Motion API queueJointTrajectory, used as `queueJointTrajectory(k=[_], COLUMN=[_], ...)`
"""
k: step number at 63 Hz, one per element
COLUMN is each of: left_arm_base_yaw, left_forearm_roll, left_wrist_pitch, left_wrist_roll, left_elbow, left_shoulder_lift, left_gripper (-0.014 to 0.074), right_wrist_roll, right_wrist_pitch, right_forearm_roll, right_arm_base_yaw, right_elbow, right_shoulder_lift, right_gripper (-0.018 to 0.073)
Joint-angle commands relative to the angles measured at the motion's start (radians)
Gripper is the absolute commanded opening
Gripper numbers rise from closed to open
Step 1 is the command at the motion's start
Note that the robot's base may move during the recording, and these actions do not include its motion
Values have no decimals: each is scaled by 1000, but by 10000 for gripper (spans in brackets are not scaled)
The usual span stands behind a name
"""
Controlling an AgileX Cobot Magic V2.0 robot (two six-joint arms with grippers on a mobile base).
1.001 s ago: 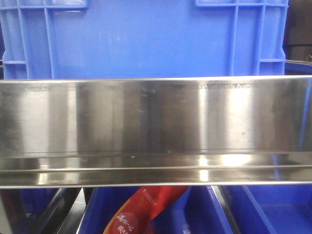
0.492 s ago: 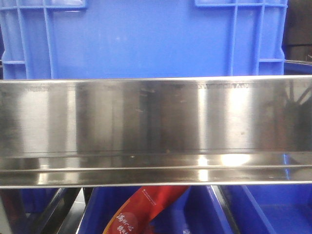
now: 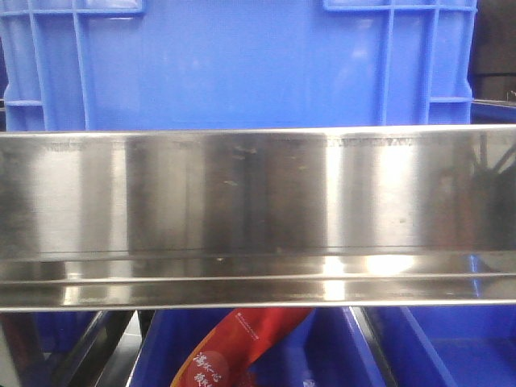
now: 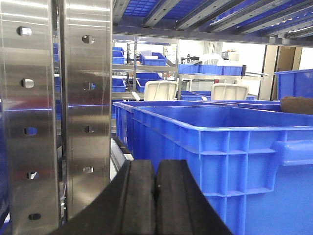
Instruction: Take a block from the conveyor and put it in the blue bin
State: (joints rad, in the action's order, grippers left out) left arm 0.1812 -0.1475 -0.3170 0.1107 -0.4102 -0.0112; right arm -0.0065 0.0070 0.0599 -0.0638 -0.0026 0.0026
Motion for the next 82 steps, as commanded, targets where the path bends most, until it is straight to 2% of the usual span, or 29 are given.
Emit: queueJointTrajectory(k=[1,35,40,47,49,54,61,73,82], left_arm_base_yaw=[0,0,0,-24,-41,-79,-136,-193,-197], left_forearm_roll=[-6,-2,56,215,232,234,220,197,180], left_wrist_pitch=[17,17,47,53,53,57,135,413,387], left_wrist_roll=[2,2,2,-52,-102,-131,-131,-131,-131], left_elbow=[1,19,51,125,151,203,288,410,410], left_shoulder_lift=[5,5,11,11,11,11,11,11,11], left_gripper=[-111,-111,-111,-111,-111,-111,-111,-111,-111], right_wrist_roll=[-3,-3,-3,-3,-3,-3,-3,-3,-3], right_wrist_pitch=[-13,-13,-13,-14,-14,-14,-14,-14,-14], right_forearm_roll=[1,1,1,1,1,1,1,1,1], right_arm_base_yaw=[3,3,3,3,3,3,3,3,3], right_elbow=[3,3,3,3,3,3,3,3,3], right_shoulder_lift=[-3,-3,-3,-3,-3,-3,-3,-3,-3], right_gripper=[-162,-162,-162,-162,-162,-162,-162,-162,-162])
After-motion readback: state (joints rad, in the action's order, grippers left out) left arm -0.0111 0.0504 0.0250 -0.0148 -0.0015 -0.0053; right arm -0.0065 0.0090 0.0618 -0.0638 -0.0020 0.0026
